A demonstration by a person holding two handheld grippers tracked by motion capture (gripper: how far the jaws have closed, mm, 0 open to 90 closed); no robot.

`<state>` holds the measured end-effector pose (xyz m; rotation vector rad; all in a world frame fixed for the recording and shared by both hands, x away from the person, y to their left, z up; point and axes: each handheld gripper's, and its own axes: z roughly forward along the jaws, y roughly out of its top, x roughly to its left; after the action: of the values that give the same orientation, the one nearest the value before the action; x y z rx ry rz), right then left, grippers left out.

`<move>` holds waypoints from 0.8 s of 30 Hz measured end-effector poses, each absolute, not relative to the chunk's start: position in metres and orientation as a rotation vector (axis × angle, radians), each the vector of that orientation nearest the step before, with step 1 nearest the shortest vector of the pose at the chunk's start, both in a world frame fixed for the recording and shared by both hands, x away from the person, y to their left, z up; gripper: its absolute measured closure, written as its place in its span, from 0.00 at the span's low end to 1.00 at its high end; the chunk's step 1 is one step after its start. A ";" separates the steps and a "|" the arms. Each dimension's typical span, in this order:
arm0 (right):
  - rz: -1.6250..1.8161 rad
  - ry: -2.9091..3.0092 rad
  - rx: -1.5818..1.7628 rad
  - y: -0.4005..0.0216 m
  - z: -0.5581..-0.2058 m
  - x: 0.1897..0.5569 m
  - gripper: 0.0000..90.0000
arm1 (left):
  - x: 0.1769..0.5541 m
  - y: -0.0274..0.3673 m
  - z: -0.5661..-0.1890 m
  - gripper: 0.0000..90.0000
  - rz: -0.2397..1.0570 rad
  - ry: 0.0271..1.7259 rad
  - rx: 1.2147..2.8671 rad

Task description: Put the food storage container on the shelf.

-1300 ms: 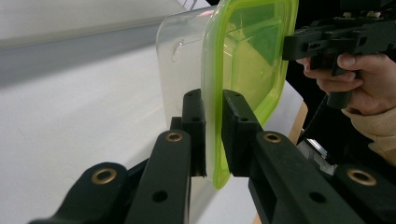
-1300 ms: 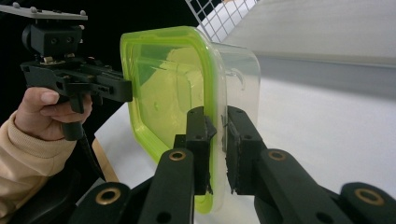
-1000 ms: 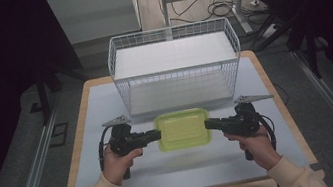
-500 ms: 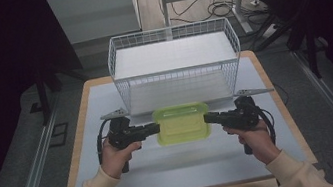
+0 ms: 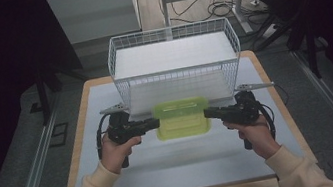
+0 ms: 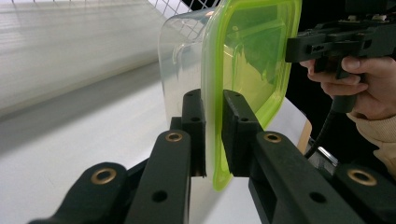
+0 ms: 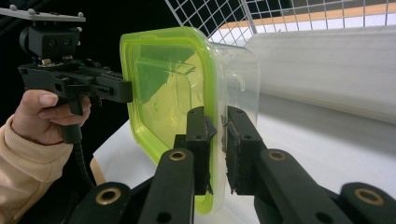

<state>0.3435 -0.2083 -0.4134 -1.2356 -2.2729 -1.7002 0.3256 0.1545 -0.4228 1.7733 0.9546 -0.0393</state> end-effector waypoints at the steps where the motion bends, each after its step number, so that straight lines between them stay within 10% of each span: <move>1: -1.705 -2.276 -1.233 -0.208 -0.412 0.345 0.90 | 0.326 0.154 -0.421 0.89 -0.038 0.957 1.772; 24: -1.766 -2.317 -1.203 -0.197 -0.356 0.377 0.90 | 0.359 0.163 -0.363 0.89 0.015 0.951 1.761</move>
<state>0.3770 -0.1969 -0.3556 -1.2031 -2.3174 -1.7655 0.3593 0.1632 -0.3626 1.7615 0.9510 0.0147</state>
